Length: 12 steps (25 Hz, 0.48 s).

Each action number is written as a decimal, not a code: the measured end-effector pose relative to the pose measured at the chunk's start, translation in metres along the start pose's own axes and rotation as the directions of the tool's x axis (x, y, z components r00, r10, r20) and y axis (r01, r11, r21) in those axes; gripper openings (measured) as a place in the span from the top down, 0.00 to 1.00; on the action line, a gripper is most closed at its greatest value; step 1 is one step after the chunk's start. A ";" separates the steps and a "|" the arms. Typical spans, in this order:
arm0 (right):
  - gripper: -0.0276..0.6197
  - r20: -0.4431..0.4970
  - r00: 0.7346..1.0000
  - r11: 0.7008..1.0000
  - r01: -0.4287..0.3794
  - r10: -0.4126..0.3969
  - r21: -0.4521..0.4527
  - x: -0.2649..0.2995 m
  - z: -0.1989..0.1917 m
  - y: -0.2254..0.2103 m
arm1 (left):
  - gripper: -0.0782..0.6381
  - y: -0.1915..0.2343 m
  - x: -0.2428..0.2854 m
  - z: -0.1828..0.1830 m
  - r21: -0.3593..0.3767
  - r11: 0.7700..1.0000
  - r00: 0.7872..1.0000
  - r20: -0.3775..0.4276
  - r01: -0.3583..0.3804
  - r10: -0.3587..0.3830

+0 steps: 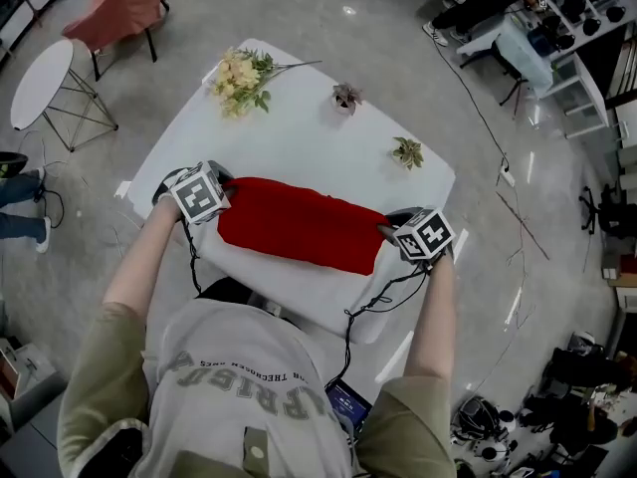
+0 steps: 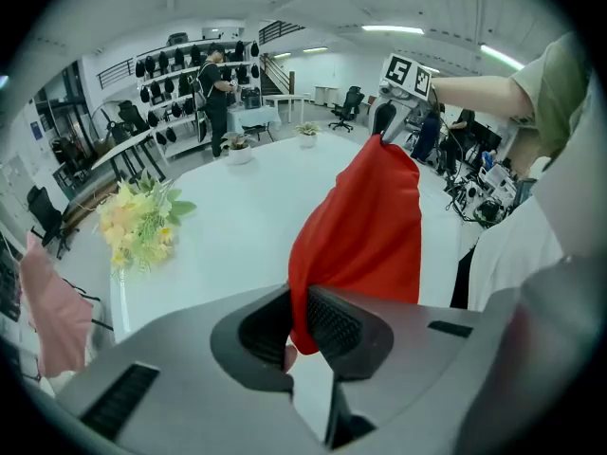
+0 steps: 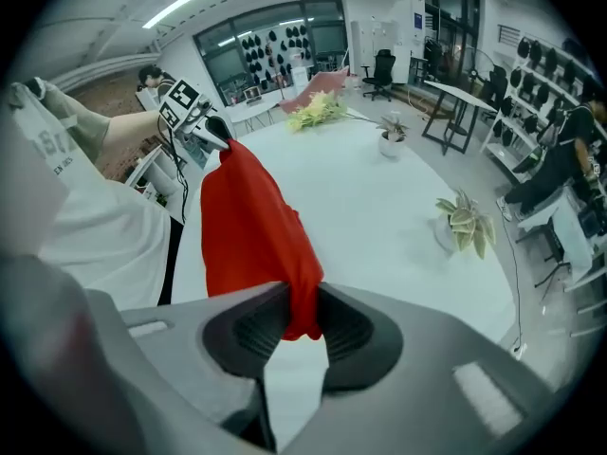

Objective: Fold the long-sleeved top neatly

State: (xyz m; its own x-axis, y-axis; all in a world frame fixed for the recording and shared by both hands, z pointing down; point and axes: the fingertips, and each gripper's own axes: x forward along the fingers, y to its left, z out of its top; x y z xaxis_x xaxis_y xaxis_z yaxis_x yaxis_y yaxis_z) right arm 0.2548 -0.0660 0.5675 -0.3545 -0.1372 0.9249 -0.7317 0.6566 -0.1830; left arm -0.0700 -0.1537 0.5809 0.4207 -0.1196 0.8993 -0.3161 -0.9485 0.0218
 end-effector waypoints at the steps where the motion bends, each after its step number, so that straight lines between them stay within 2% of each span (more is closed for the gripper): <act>1: 0.82 -0.006 1.000 1.000 0.007 -0.007 0.012 0.004 0.003 -0.007 | 0.84 0.005 0.004 0.002 -0.015 1.000 1.000 -0.005 0.004 -0.004; 5: 0.82 -0.053 0.999 0.998 0.014 -0.011 0.061 0.020 0.006 -0.029 | 0.83 0.023 0.019 0.002 -0.102 0.994 0.999 -0.025 0.036 -0.039; 9: 0.82 -0.072 0.997 0.994 0.008 0.000 0.109 0.033 0.008 -0.045 | 0.80 0.040 0.032 0.002 -0.229 0.970 0.996 -0.001 0.086 -0.088; 12: 0.82 -0.084 0.996 0.993 0.023 -0.013 0.117 0.045 0.009 -0.055 | 0.79 0.047 0.041 0.001 -0.272 0.958 0.996 -0.010 0.088 -0.094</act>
State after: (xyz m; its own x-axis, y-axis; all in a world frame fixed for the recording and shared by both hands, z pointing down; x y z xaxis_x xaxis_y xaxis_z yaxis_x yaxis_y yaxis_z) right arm 0.2736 -0.1152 0.6160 -0.2947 -0.0834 0.9519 -0.8025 0.5624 -0.1991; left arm -0.0667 -0.2036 0.6186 0.4396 -0.0269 0.8978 -0.4971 -0.8398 0.2183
